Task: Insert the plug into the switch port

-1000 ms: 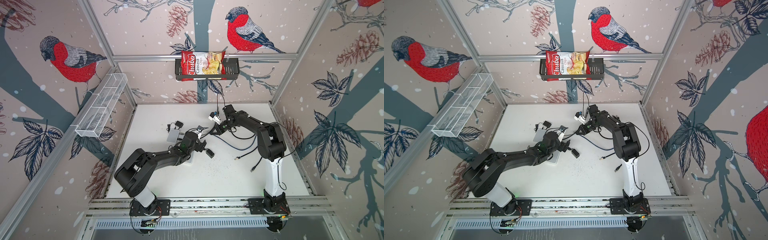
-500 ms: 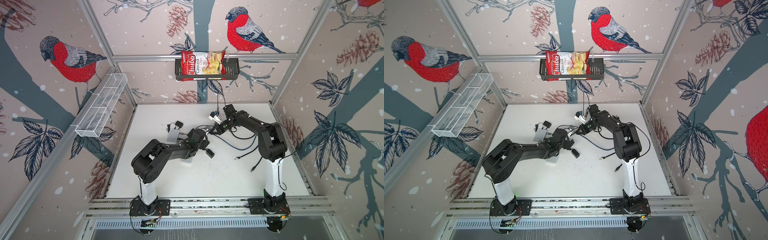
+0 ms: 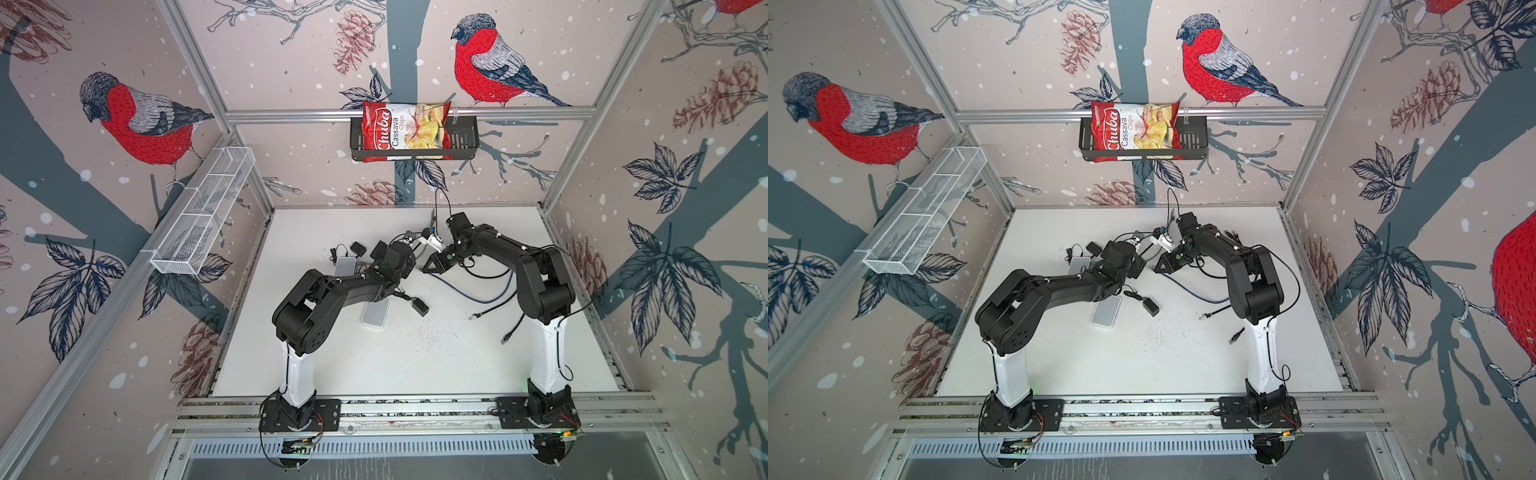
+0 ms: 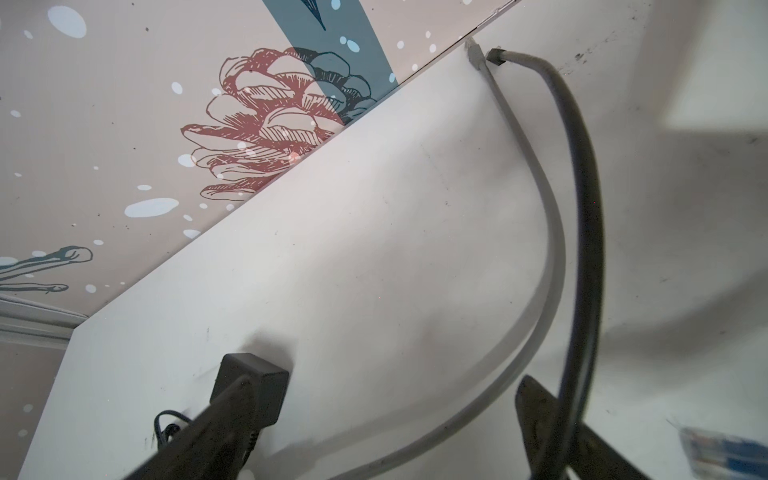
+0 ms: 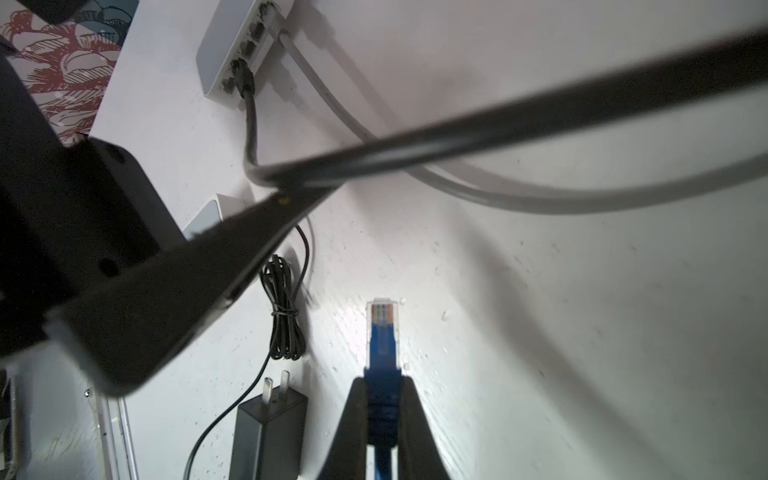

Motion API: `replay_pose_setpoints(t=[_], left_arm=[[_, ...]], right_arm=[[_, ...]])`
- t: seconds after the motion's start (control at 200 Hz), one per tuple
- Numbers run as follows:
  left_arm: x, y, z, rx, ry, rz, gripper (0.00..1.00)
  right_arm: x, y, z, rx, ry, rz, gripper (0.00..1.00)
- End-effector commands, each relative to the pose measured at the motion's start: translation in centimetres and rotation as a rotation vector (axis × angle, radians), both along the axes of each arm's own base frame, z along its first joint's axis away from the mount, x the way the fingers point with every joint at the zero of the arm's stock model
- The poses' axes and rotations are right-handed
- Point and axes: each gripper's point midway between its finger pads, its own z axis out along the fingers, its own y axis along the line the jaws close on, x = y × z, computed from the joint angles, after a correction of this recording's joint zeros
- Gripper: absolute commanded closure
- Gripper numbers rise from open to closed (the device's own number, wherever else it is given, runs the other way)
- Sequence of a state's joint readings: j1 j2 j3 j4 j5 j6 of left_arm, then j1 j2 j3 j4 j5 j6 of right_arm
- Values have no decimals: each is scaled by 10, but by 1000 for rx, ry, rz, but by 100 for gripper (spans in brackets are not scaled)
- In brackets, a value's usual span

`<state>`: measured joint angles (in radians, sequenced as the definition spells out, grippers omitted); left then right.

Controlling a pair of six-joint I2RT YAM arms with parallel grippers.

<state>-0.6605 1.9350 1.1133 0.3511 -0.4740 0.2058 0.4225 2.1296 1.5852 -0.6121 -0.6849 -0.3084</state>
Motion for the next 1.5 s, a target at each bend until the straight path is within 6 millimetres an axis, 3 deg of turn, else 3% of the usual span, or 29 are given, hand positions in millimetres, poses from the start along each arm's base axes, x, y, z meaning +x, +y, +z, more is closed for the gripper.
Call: replay_pose_setpoints(t=[0.0,0.245,0.52,0.655,0.785,1.001,1.091,1.291,1.496], left_arm=[[-1,-3,2,-35,18,-12,4],[-9,-4,21,-186,51,-39,4],[-20,-14,35,-263,107,-108,4],[-25,-7,40,-289,105,-89,4],[-35,13,58,-336,64,-14,4],[-75,73,47,-368,96,188,3],[-93,88,40,-394,132,223,4],[-125,105,25,-467,190,262,4],[-138,115,-3,-523,267,296,4]], right_arm=[[5,-1,9,1,-60,-17,94],[1,0,19,-86,-203,-38,94],[-23,8,38,-94,-359,-24,94],[-41,14,50,-105,-462,2,93],[-61,23,53,-126,-527,37,94],[-100,46,48,-124,-535,111,93],[-117,56,44,-120,-530,145,93],[-147,71,24,-104,-497,207,93],[-155,69,-7,-123,-454,215,94]])
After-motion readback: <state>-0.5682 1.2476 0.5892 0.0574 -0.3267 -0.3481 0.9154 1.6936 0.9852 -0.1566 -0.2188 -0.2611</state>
